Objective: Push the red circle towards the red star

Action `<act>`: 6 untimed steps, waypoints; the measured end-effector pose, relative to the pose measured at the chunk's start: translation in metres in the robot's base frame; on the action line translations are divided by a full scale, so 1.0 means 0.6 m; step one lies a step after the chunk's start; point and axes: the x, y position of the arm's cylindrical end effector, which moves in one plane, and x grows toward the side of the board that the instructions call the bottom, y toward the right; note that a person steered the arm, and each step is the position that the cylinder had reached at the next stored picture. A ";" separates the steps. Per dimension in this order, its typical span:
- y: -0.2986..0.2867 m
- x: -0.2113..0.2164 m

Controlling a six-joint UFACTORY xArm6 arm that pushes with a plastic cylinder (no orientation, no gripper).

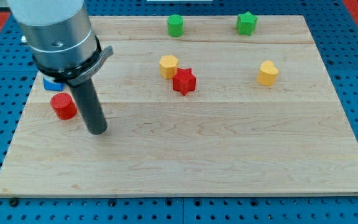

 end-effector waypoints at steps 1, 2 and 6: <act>-0.099 -0.004; -0.091 -0.049; -0.140 -0.124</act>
